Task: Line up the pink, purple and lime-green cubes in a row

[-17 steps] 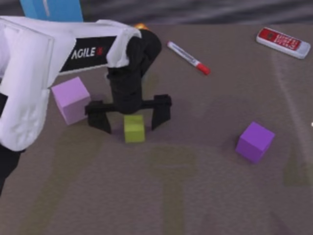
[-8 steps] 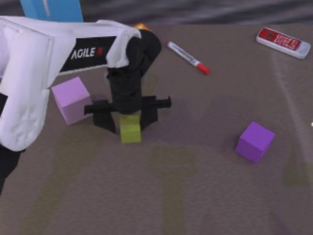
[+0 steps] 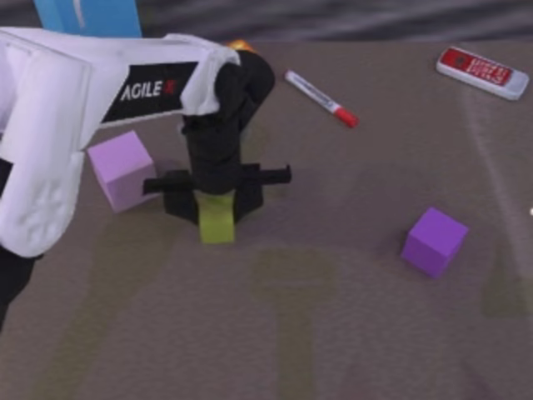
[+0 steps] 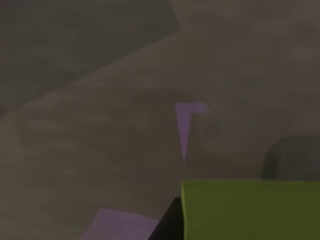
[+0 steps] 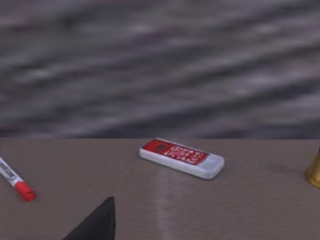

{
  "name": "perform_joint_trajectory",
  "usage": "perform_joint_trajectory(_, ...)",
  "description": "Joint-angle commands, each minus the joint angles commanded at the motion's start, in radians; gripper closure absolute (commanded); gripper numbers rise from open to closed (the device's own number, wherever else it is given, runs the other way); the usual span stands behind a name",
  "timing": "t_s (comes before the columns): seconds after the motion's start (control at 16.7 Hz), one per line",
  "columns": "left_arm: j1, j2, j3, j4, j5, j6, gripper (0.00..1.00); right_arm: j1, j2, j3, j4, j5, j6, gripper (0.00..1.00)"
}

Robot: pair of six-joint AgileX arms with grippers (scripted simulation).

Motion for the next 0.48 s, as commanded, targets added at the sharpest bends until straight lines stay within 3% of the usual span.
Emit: perform_joint_trajectory(0.48,0.011,-0.057,0.06,-0.094,-0.014,0.007,1.0,0.0,0.0,0.0,0.0,0.0,0.0,0.0)
